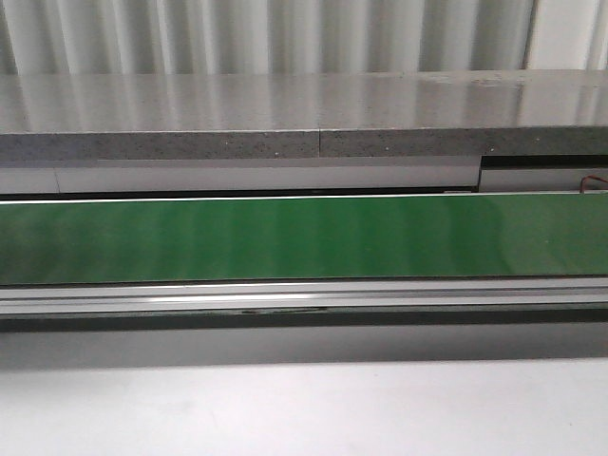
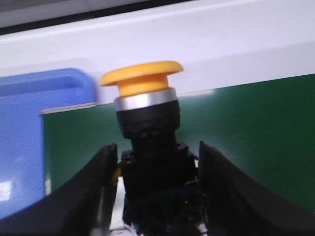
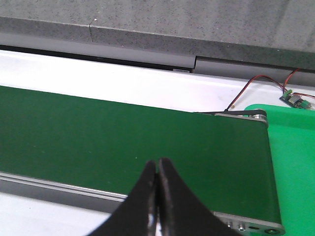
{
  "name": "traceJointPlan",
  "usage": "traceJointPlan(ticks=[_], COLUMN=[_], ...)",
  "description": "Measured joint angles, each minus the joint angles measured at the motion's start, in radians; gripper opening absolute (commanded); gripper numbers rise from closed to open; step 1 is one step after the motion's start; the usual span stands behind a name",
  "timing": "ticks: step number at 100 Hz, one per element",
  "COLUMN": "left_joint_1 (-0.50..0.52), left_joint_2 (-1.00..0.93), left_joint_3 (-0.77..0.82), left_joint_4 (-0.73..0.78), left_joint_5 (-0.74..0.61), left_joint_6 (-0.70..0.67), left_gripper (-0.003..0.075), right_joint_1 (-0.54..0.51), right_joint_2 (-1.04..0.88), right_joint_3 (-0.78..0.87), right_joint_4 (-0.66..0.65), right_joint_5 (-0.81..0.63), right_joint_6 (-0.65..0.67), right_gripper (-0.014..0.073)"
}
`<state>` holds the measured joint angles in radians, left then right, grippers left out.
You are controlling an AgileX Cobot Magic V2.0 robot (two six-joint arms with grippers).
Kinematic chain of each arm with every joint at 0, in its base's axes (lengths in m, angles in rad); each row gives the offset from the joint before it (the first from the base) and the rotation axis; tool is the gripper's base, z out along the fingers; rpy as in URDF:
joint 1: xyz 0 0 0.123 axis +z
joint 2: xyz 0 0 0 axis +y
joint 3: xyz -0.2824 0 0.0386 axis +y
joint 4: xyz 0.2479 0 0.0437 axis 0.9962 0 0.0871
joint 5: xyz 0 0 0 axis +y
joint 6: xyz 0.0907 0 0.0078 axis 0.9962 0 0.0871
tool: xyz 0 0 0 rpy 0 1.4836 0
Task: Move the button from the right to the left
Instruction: 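Carry the switch over the blue tray and release it inside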
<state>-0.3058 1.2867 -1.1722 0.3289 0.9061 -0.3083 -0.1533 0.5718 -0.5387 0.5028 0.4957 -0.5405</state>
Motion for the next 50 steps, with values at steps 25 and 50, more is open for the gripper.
traceJointPlan(ticks=[25, 50], left_joint_1=[0.306, 0.542], left_joint_2=[-0.049, 0.027], left_joint_3=[0.158, 0.188], left_joint_4=[0.014, -0.103], left_joint_5=[-0.082, -0.220], left_joint_6=[0.039, 0.122], left_gripper=[-0.0020, -0.0020], right_joint_1=[0.000, 0.000], right_joint_2=[0.000, 0.000], right_joint_3=[0.000, 0.000], right_joint_4=[0.000, 0.000], right_joint_5=[0.000, 0.000], right_joint_6=[0.000, 0.000], right_gripper=[-0.0067, -0.0067])
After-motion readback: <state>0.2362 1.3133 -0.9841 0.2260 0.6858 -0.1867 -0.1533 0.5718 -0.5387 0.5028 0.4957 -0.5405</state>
